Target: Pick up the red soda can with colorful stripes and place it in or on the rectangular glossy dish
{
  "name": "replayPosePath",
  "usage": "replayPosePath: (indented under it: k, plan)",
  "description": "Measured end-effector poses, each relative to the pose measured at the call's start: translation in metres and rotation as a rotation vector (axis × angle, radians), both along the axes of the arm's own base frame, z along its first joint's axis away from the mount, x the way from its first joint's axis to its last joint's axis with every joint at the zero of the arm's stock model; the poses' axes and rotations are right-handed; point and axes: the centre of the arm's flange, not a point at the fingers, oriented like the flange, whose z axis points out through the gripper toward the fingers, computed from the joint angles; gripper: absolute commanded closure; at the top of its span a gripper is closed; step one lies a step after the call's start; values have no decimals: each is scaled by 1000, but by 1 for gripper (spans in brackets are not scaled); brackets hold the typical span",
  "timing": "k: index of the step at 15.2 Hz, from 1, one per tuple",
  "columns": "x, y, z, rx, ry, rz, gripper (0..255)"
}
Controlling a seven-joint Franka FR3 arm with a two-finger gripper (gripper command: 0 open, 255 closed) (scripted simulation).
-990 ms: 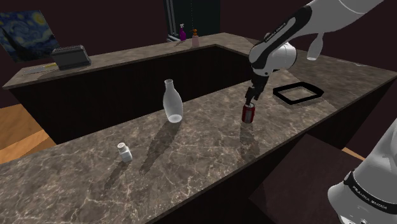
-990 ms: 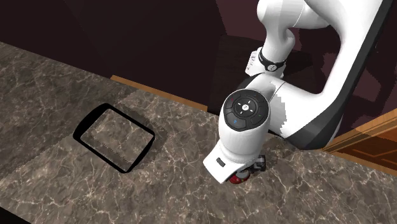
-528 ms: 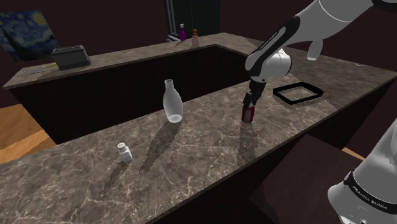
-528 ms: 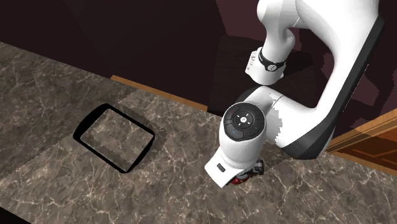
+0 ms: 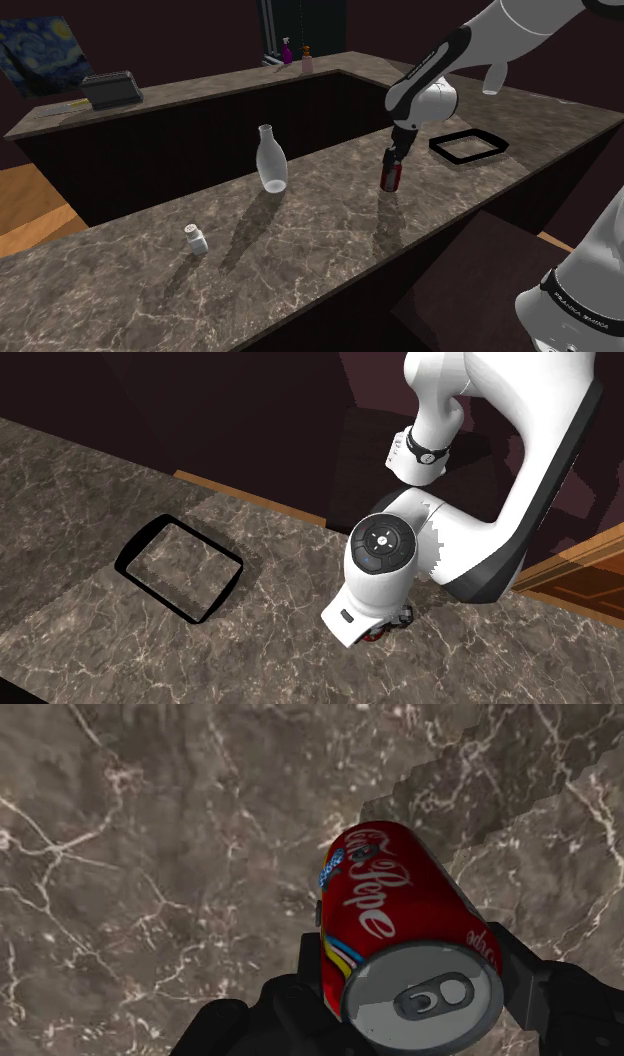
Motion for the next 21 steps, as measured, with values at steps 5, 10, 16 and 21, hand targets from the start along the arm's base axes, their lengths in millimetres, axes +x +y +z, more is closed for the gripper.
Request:
replayPosePath:
  k: [5,10,16,21]
  plan:
    - [0,1,0,0,0,1,255]
    - [-1,0,6,1,2,1,255]
    - [0,0,35,1,2,1,255]
    - [0,0,62,1,3,1,255]
